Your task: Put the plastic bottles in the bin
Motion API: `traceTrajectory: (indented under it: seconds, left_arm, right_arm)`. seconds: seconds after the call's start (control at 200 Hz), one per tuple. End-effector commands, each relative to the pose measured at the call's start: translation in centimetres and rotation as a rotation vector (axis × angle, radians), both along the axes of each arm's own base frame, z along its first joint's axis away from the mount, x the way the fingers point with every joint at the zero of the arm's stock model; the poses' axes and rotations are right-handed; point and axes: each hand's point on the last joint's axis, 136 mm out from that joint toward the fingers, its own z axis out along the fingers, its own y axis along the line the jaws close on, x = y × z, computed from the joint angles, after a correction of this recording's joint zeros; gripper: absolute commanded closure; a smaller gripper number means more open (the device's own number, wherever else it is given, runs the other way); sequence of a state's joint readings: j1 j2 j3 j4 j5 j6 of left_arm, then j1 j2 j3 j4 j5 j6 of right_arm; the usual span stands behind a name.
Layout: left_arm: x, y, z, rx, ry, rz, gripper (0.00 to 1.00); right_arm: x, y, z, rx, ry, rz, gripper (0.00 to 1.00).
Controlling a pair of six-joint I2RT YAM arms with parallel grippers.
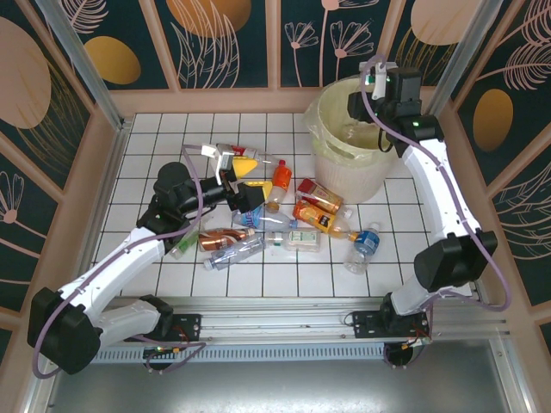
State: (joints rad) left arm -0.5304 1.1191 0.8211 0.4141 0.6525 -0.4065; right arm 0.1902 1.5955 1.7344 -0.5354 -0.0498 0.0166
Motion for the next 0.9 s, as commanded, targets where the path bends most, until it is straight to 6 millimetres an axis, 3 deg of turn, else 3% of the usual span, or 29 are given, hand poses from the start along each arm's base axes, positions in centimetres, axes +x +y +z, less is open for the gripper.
traceTrajectory:
  seconds: [0.0,0.32,0.595,0.891]
  left_arm:
    - [-0.1,0.1,1.1,0.011,-0.051,0.01,0.01]
    - [0.0,-0.2,0.5,0.035,-0.035,-0.005,0.01]
    - [-0.1,-0.3,0.5,0.036,-0.034,-0.014,0.01]
    - [-0.3,-0.5,0.3,0.043,-0.031,-0.032,0.01]
  right_arm:
    - [0.0,1.1,-1.1,0.099,0.078,0.069,0.44]
    - [1.0,2.4,-5.4,0.196,0.248,0.173,0.44]
    - [1.1,3.5,-7.0,0.266,0.321,0.258,0.43]
    - [1.4,3.2,-9.5,0.254,0.397,0.234,0.4]
